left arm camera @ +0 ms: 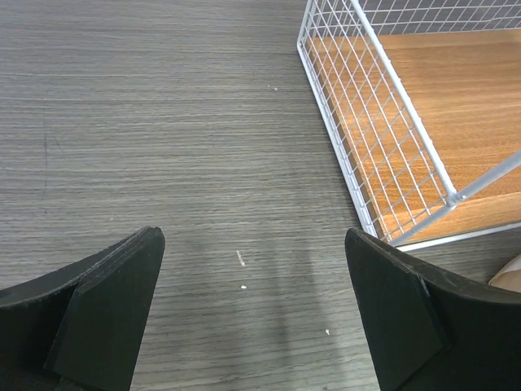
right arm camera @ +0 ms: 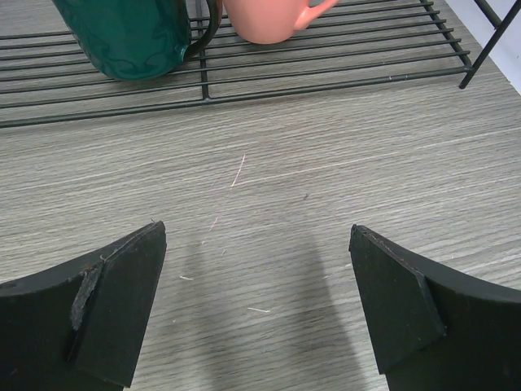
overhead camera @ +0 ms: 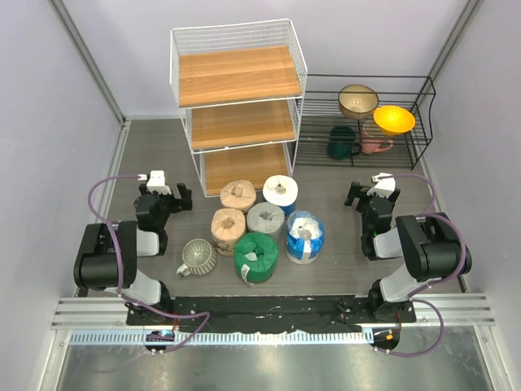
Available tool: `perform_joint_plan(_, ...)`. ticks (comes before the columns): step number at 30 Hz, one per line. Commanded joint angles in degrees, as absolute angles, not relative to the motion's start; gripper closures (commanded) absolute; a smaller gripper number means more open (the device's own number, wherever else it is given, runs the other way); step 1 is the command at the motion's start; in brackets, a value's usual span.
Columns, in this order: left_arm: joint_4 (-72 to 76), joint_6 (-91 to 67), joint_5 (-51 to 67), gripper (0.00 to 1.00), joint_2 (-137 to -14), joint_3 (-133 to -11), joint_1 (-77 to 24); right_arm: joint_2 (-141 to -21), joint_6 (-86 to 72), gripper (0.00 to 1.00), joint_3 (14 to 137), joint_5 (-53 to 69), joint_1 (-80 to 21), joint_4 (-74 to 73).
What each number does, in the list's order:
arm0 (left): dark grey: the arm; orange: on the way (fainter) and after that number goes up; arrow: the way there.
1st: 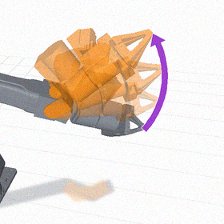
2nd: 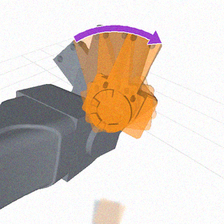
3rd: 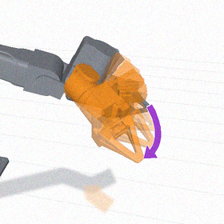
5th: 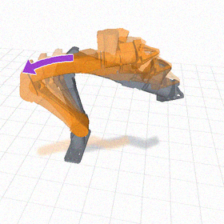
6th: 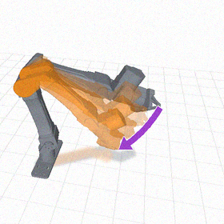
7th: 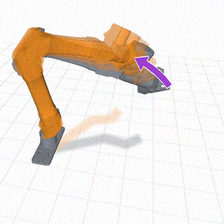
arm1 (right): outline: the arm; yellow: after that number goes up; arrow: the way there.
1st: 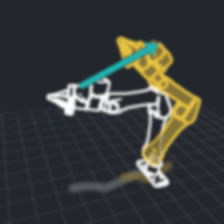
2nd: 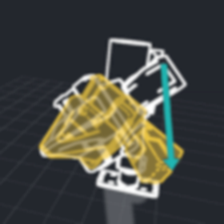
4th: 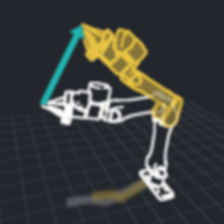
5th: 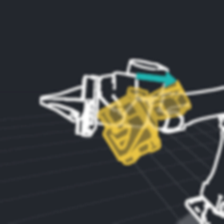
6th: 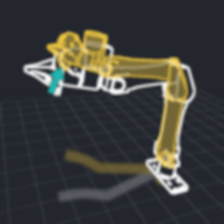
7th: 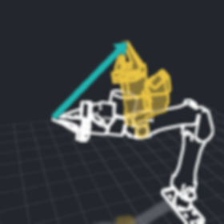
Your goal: Place and organize the paper towels onto the shelf
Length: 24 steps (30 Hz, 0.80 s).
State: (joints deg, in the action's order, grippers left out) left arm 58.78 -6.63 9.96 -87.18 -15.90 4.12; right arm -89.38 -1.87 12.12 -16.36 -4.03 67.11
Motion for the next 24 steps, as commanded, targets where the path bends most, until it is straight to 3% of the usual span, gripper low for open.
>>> perform_joint_plan(1, 60.4, -6.3, 9.4, 0.0, -86.2, -17.2, 4.0, -88.3, -2.0, 0.0, 13.3, -16.4, -4.0, 68.7)
perform_joint_plan(10, 60.3, -6.3, 9.1, 0.0, -86.4, -17.4, 3.9, -82.4, -0.7, 0.0, 13.9, -12.8, -4.0, 63.5)
perform_joint_plan(15, 60.4, -7.5, -2.3, 0.0, -80.7, -15.0, 1.3, -74.7, -1.2, 0.0, 14.9, -11.3, -4.0, 53.8)
perform_joint_plan(20, 37.8, -14.2, -13.0, 0.0, -67.7, -18.0, 0.5, -66.7, -4.4, 0.0, 15.6, -11.4, -4.0, 46.3)
perform_joint_plan(24, 27.4, -18.7, -11.5, 0.0, -60.7, -21.3, 0.5, -61.8, -9.0, 0.0, 16.3, -9.3, -4.0, 43.4)
